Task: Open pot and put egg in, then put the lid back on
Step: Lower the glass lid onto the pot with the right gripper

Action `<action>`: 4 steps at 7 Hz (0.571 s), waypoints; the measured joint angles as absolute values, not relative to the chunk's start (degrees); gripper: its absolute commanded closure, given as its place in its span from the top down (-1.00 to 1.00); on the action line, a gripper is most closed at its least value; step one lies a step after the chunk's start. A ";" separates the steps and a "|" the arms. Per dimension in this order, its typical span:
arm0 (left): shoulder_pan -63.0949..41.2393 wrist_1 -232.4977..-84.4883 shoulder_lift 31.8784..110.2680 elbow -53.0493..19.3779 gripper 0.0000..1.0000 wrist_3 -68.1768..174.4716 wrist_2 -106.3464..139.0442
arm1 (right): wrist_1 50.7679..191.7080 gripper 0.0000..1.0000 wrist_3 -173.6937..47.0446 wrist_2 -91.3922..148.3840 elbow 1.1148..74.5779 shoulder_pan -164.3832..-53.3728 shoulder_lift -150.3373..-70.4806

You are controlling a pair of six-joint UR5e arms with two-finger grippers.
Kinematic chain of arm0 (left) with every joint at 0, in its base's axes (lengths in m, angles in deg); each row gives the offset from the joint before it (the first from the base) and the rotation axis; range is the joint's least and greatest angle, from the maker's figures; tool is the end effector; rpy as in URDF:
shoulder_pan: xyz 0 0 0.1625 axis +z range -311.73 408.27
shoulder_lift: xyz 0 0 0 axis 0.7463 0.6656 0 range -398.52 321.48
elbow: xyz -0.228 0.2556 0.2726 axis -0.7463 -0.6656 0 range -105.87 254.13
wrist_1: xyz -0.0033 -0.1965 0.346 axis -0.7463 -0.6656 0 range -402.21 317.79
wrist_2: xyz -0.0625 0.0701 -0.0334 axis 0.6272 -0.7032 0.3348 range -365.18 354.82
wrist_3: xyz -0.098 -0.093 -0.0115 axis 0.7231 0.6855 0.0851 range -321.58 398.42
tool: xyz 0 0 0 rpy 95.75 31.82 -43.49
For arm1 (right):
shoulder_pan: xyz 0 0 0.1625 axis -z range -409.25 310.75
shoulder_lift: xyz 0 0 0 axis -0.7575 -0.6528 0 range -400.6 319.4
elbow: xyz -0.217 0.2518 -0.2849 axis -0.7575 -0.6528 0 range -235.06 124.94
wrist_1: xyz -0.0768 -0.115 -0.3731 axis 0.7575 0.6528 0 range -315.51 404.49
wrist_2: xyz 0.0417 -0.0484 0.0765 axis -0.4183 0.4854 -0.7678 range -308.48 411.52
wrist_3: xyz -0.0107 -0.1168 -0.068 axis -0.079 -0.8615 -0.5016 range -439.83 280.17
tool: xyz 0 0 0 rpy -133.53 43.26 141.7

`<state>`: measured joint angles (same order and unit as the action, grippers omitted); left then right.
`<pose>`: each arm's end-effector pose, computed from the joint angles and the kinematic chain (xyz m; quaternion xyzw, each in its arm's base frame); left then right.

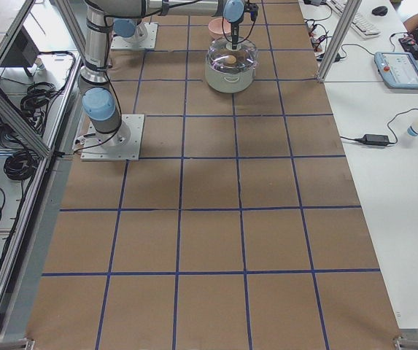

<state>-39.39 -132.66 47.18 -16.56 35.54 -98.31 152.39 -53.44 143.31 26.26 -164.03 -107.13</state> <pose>-0.1075 -0.4530 0.4929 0.0039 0.9992 -0.0263 0.0285 0.3870 -0.5303 0.3385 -0.0144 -0.9994 0.0312 0.0023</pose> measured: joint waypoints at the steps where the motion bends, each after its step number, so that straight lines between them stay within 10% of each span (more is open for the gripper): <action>1: -38.93 -133.11 47.01 -16.70 1.00 35.47 -98.22 | 152.80 -0.96 -53.61 143.34 26.95 -164.03 -107.28; 4: -38.49 -133.69 46.72 -16.99 1.00 35.45 -98.01 | 154.33 -0.96 -54.50 143.46 28.63 -164.03 -107.81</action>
